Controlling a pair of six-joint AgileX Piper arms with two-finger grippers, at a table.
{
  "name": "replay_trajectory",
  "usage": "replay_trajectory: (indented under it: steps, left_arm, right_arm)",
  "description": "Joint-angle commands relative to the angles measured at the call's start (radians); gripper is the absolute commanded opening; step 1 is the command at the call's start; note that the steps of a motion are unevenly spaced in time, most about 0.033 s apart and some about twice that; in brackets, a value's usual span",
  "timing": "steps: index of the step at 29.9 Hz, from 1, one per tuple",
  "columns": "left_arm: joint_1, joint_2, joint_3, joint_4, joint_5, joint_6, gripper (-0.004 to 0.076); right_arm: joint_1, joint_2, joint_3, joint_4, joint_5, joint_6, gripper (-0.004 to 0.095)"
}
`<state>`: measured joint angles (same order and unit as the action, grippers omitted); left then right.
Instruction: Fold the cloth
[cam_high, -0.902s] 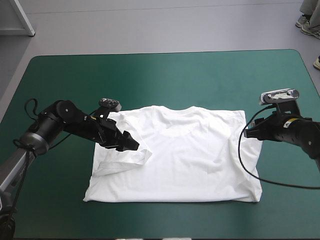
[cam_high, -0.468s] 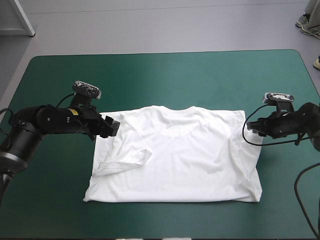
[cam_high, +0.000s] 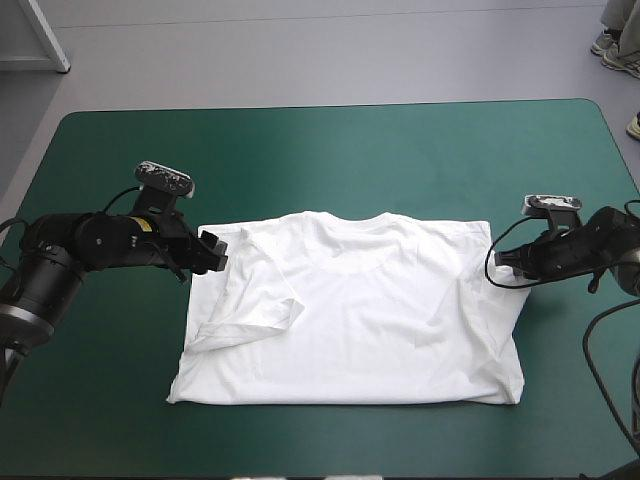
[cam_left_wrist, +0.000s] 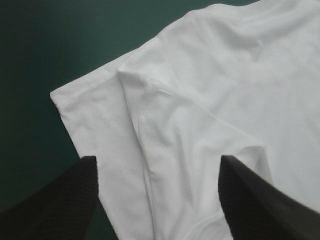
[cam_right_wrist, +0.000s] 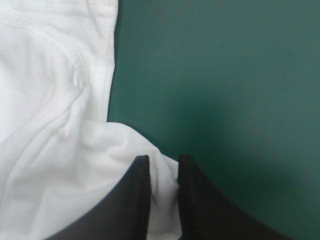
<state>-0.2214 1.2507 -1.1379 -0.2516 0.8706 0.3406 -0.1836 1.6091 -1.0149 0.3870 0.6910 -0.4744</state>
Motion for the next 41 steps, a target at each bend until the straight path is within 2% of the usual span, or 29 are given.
replay_trajectory:
  steps: [1,8,14,26,31,33,34,36,37,39,41]
  left_arm:
    - [-0.003,-0.029,-0.029,-0.015,-0.063,-0.014,0.0501]
    - [-0.003,-0.029,-0.029,-0.012,-0.066,-0.015,0.0501]
    - [-0.003,-0.029,-0.029,0.031,-0.066,-0.025,0.0501]
    - [-0.003,-0.029,-0.029,0.068,-0.066,-0.072,0.0501]
    - [-0.003,-0.029,-0.029,0.068,-0.066,-0.076,0.0501]
    - [-0.003,-0.029,-0.029,0.068,-0.066,-0.076,0.0501]
    - [-0.003,-0.029,-0.029,0.068,-0.066,-0.076,0.0501]
    - [-0.003,-0.029,-0.029,0.068,-0.066,-0.078,0.0501]
    - [-0.003,-0.029,-0.029,0.068,-0.066,-0.078,0.0501]
    - [-0.003,-0.029,-0.029,0.068,-0.062,-0.081,0.0501]
    - [-0.003,-0.029,-0.029,0.068,-0.049,-0.086,0.0501]
  right_arm:
    - [-0.005,-0.034,-0.029,0.009,-0.024,-0.001,-0.0019]
    - [-0.003,-0.051,-0.029,0.049,-0.017,-0.009,-0.0013]
    - [0.039,-0.165,-0.029,0.059,0.003,-0.012,-0.0013]
    - [0.235,-0.280,-0.029,0.094,0.098,-0.003,-0.0013]
    - [0.324,-0.282,-0.029,0.192,0.118,-0.030,-0.0011]
    - [0.355,-0.282,-0.029,0.265,0.129,-0.093,0.0052]
    - [0.359,-0.282,-0.029,0.301,0.137,-0.118,0.0122]
    - [0.360,-0.282,-0.030,0.362,0.149,-0.161,0.0295]
    - [0.360,-0.282,-0.033,0.367,0.149,-0.161,0.0424]
    - [0.360,-0.282,-0.046,0.359,0.152,-0.152,0.0577]
    - [0.360,-0.287,-0.065,0.356,0.157,-0.142,0.0630]
